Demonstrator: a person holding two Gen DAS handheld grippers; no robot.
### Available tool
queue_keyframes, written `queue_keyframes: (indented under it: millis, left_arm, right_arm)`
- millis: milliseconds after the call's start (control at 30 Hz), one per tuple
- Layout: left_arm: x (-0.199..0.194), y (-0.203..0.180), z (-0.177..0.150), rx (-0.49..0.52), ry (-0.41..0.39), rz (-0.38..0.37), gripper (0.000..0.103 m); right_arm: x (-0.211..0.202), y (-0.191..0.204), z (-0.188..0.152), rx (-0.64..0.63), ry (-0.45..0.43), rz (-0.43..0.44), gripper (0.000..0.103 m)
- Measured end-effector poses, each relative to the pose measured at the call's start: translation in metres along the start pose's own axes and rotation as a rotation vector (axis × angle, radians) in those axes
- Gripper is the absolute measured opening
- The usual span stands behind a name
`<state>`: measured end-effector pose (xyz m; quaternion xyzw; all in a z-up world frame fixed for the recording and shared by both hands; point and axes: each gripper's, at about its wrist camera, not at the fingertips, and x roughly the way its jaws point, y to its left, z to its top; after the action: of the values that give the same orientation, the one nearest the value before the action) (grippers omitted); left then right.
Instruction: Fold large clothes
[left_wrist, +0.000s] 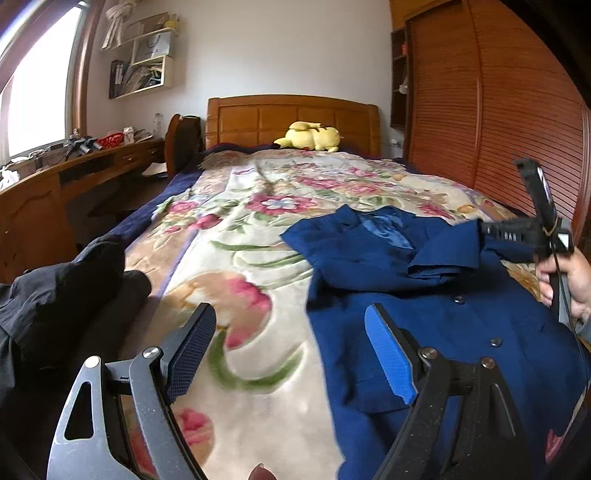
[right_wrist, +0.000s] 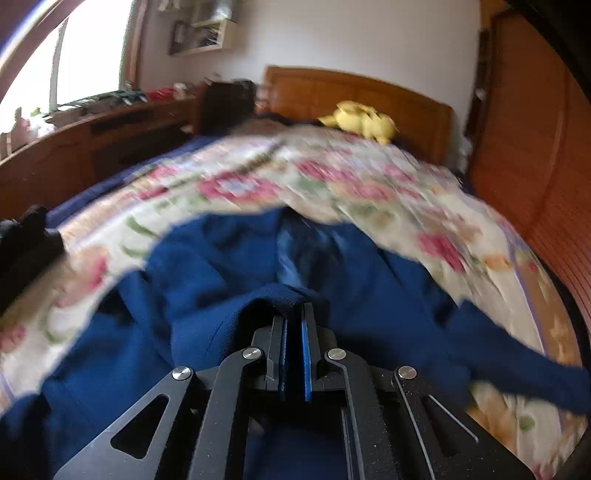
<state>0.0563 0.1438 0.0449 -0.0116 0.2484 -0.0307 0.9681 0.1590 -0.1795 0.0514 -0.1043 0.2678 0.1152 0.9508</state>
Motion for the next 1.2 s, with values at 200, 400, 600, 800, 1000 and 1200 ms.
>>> queue_keyframes:
  millis: [200, 400, 600, 800, 1000, 1200]
  left_arm:
    - [0.0, -0.02, 0.001, 0.031, 0.004, -0.024, 0.084]
    - [-0.002, -0.036, 0.0, 0.047, 0.007, -0.067, 0.084]
    - [0.003, -0.044, -0.003, 0.069, 0.028, -0.063, 0.084]
    - [0.014, -0.05, -0.008, 0.082, 0.057, -0.057, 0.084]
    - [0.022, -0.054, -0.016, 0.096, 0.088, -0.049, 0.084]
    - [0.025, -0.058, -0.02, 0.11, 0.104, -0.046, 0.084]
  right_arm:
    - [0.0, -0.017, -0.034, 0.026, 0.097, 0.023, 0.009]
    - [-0.017, -0.028, -0.047, 0.034, 0.101, 0.024, 0.048]
    - [-0.045, -0.029, -0.047, 0.013, 0.046, 0.005, 0.056]
    - [-0.063, 0.0, -0.042, -0.031, -0.032, 0.043, 0.061]
    - [-0.031, 0.033, -0.046, -0.096, 0.034, 0.13, 0.062]
    - [0.008, 0.033, -0.051, -0.147, 0.155, 0.128, 0.062]
